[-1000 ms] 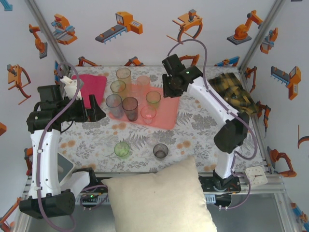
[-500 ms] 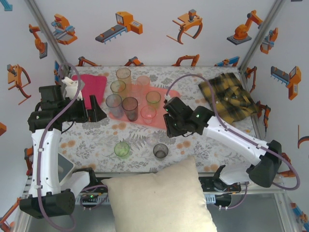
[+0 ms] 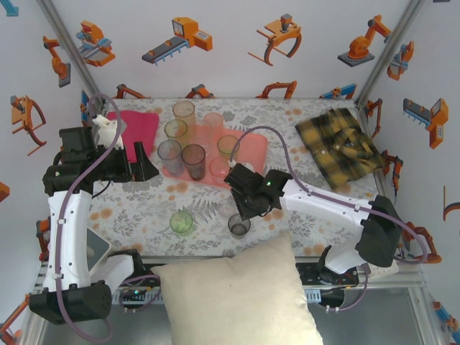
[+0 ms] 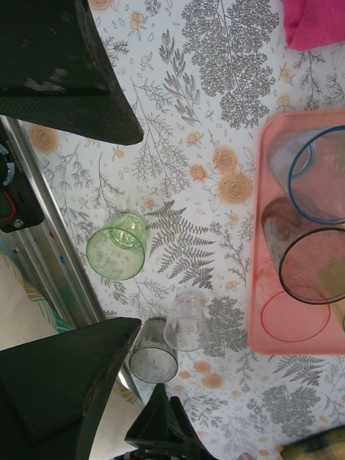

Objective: Place the glasses into the tray

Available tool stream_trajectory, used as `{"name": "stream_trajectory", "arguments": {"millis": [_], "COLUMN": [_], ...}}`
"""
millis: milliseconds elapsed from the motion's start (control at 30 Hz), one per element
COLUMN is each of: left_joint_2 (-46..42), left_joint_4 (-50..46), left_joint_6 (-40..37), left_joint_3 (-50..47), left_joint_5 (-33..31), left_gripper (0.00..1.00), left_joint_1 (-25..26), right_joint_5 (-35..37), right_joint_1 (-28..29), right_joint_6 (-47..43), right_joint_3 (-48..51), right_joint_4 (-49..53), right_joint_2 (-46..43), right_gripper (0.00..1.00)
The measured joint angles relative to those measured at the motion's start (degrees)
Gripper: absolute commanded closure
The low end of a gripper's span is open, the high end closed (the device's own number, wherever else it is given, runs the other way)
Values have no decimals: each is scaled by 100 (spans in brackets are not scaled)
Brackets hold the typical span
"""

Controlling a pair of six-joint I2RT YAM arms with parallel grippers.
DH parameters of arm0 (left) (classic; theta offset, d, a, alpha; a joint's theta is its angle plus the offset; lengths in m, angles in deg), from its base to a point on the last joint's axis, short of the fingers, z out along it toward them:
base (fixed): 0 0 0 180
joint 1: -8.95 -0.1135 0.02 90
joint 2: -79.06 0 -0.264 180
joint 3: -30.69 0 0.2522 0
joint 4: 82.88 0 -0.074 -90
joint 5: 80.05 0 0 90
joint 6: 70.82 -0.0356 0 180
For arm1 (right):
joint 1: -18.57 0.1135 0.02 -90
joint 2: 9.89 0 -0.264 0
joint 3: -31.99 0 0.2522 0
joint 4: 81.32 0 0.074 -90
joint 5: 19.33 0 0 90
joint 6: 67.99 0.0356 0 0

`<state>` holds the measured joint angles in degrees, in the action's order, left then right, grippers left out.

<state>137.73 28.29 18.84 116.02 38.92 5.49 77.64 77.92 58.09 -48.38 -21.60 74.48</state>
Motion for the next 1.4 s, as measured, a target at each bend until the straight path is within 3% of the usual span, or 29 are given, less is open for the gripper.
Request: {"name": "stream_trajectory", "arguments": {"millis": [467,667,1000,1400], "left_joint_2": [0,-33,-63,-111], "left_joint_4": [0,2,9,20], "left_joint_6": [0,0,0,0], "left_joint_3": [-2,-7,-22,-46], "left_joint_5": [0,0,2,2], "left_gripper": [3,3,3,3], "left_joint_1": [0,0,-7,-33], "right_joint_5": [-11,20,173,455], "right_joint_1": [0,0,0,-70], "right_joint_6": [345,431,507,551], "right_joint_3": [807,807,807,538], "right_joint_4": [-748,-844,-678,197], "right_joint_2": [107,321,308,-619], "right_gripper": [65,81,96,98]}}
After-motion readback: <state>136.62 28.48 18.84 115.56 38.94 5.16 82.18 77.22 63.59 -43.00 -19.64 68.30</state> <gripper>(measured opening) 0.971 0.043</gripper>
